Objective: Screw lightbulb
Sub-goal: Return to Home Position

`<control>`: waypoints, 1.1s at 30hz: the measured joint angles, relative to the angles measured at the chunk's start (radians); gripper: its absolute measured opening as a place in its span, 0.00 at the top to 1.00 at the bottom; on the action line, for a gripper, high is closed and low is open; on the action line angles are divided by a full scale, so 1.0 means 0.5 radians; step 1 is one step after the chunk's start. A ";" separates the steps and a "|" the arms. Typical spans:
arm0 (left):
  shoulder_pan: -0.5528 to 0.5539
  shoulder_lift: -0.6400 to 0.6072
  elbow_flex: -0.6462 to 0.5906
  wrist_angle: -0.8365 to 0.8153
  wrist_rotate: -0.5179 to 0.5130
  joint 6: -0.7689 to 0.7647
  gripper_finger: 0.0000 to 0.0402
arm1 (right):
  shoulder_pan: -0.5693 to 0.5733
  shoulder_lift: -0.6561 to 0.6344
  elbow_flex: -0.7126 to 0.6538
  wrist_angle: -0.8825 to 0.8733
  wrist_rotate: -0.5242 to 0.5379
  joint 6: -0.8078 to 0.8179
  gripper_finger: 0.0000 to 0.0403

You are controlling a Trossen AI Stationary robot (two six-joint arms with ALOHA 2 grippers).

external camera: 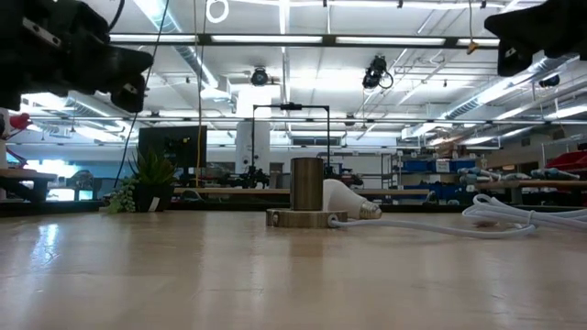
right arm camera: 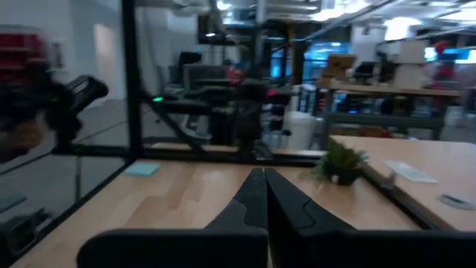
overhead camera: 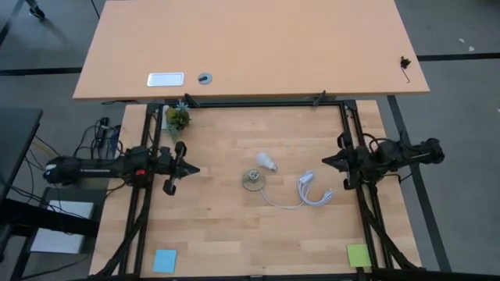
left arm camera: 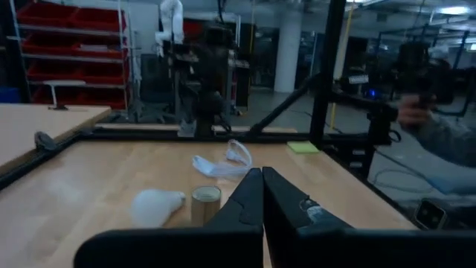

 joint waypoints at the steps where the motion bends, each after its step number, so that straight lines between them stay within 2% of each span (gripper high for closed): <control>1: 0.071 -0.001 0.000 0.008 0.063 -0.016 1.00 | -0.022 0.002 -0.019 0.016 -0.059 -0.004 1.00; 5: 0.325 -0.002 0.000 0.003 0.274 -0.059 1.00 | -0.132 -0.005 -0.091 0.094 -0.190 0.031 1.00; 9: 0.453 -0.011 0.000 -0.014 0.316 -0.029 1.00 | -0.186 -0.005 0.002 -0.071 -0.204 0.044 1.00; 15: 0.470 -0.066 0.000 -0.141 0.189 0.104 1.00 | -0.135 -0.007 0.081 -0.152 -0.148 -0.027 1.00; 19: 0.466 -0.081 0.000 -0.242 0.094 0.116 1.00 | -0.126 -0.007 -0.044 -0.048 -0.087 0.012 1.00; 22: 0.466 -0.077 0.000 -0.151 0.016 0.154 1.00 | -0.127 -0.007 -0.169 0.181 -0.116 0.000 1.00; 25: 0.468 -0.066 0.000 -0.070 0.008 0.175 1.00 | -0.157 -0.007 -0.290 0.309 -0.138 0.008 1.00; 29: 0.469 -0.073 0.000 -0.077 0.034 0.163 1.00 | -0.181 -0.008 -0.310 0.183 -0.132 0.139 1.00; 33: 0.468 -0.087 0.000 -0.096 0.112 0.161 1.00 | -0.162 -0.007 -0.309 0.177 0.008 0.125 1.00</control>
